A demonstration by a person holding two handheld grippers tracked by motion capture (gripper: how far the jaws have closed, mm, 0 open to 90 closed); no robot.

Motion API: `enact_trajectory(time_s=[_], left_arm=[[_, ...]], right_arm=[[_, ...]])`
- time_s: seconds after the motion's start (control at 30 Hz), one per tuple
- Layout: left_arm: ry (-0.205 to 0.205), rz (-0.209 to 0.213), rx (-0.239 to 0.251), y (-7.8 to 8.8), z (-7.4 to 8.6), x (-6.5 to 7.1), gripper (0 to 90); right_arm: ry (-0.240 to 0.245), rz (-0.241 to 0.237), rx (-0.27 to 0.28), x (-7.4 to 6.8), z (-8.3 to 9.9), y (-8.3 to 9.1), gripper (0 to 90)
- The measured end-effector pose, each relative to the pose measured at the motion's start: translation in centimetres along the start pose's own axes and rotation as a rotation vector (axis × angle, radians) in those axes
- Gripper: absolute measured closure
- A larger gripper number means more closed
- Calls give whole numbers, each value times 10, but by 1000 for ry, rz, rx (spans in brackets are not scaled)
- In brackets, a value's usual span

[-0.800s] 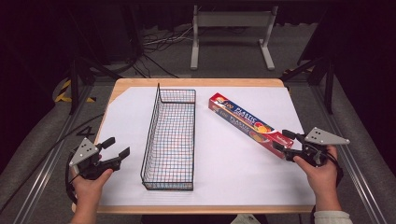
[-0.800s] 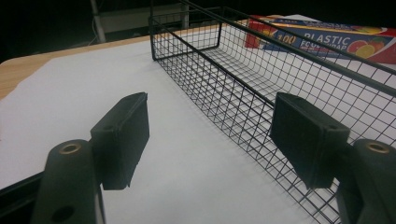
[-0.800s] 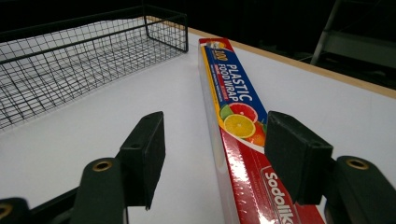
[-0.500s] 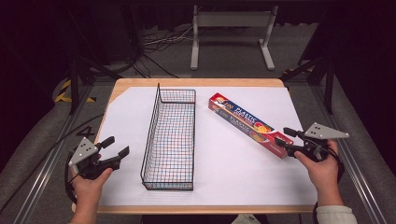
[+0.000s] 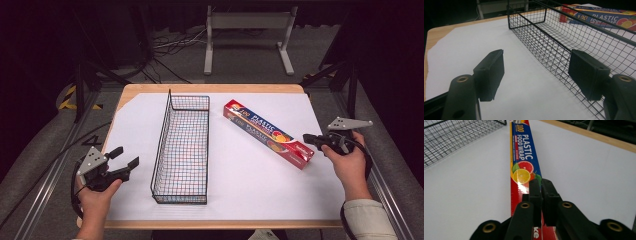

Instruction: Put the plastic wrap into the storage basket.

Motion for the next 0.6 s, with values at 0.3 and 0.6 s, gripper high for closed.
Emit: enact_trajectory(time_s=[0.3,0.6], left_arm=[[-5,-5,-3,0,0,0,292],[-2,-6,-5,0,2,0,290]], right_arm=[[-34,26,-59,17,6,-9,900],[-54,47,-132,29,24,-17,900]])
Point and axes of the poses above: each handheld gripper's, and its own axes: y roughly backward along the jaws, z roughly out of its underside, x roughly to its right, the point moved 10 cm from there along -y, roughly forward along the jaws, and after that the axes turned 14 degrees about x, right-handed, at the moved point
